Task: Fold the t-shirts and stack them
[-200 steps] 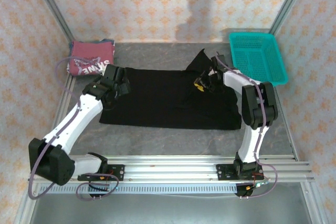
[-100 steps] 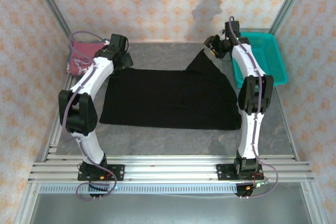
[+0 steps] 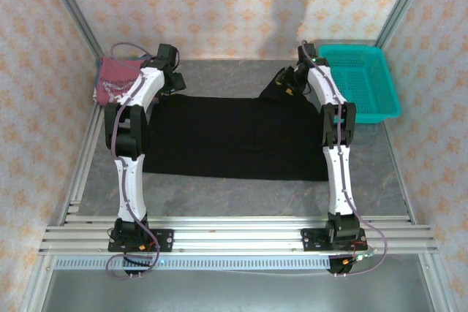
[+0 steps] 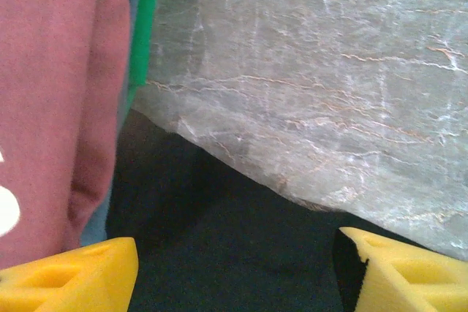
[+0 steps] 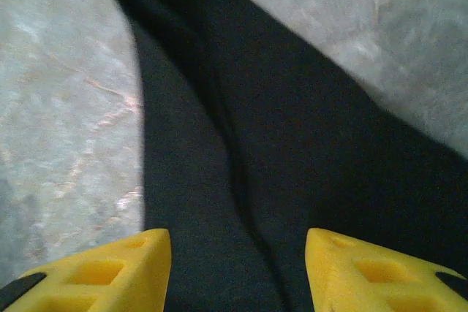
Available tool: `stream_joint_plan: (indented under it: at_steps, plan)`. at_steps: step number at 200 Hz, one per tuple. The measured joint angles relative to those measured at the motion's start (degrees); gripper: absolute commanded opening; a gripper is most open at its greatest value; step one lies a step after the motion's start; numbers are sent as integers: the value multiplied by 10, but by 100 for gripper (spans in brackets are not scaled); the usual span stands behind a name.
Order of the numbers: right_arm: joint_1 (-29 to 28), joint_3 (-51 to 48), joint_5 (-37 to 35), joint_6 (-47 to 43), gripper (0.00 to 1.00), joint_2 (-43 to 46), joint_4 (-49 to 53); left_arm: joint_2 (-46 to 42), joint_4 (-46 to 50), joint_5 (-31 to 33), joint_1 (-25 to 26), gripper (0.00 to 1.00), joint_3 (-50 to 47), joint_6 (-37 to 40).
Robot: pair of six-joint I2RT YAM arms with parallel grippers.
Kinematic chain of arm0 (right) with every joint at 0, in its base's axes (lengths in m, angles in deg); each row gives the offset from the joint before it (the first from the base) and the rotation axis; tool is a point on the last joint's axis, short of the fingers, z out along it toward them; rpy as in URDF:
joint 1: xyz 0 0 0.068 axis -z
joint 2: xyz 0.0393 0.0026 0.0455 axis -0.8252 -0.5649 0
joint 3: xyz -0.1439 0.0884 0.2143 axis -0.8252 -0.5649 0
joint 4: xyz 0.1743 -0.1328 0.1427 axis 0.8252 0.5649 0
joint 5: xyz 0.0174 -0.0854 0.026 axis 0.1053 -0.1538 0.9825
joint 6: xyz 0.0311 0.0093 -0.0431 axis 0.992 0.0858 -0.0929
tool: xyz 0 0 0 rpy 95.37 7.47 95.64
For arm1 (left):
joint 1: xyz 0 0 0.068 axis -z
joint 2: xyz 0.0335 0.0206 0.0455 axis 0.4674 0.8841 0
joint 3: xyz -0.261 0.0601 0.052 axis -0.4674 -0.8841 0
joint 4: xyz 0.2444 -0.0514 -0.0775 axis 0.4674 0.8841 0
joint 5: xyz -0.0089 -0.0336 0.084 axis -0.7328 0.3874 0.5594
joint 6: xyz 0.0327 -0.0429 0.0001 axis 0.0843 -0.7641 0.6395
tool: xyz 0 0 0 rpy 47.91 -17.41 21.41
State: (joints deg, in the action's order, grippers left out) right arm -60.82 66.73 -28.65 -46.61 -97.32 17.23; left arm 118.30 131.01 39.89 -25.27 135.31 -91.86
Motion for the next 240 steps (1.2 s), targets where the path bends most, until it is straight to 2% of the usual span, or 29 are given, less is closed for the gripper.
stream_joint_plan:
  at_steps: [81,148,193,212,240]
  plan:
    - [4,38,-6,9,57,-3,-44,52,27,-2,-7,69,53,19]
    - [13,38,-53,13,63,-9,-90,105,42,24,-4,69,82,23]
    - [15,78,-59,29,64,-57,-142,146,62,35,0,67,134,16]
    - [15,94,-51,43,64,-85,-166,155,72,34,2,60,144,8]
    - [16,116,-37,64,64,-97,-201,157,73,30,9,31,147,-3]
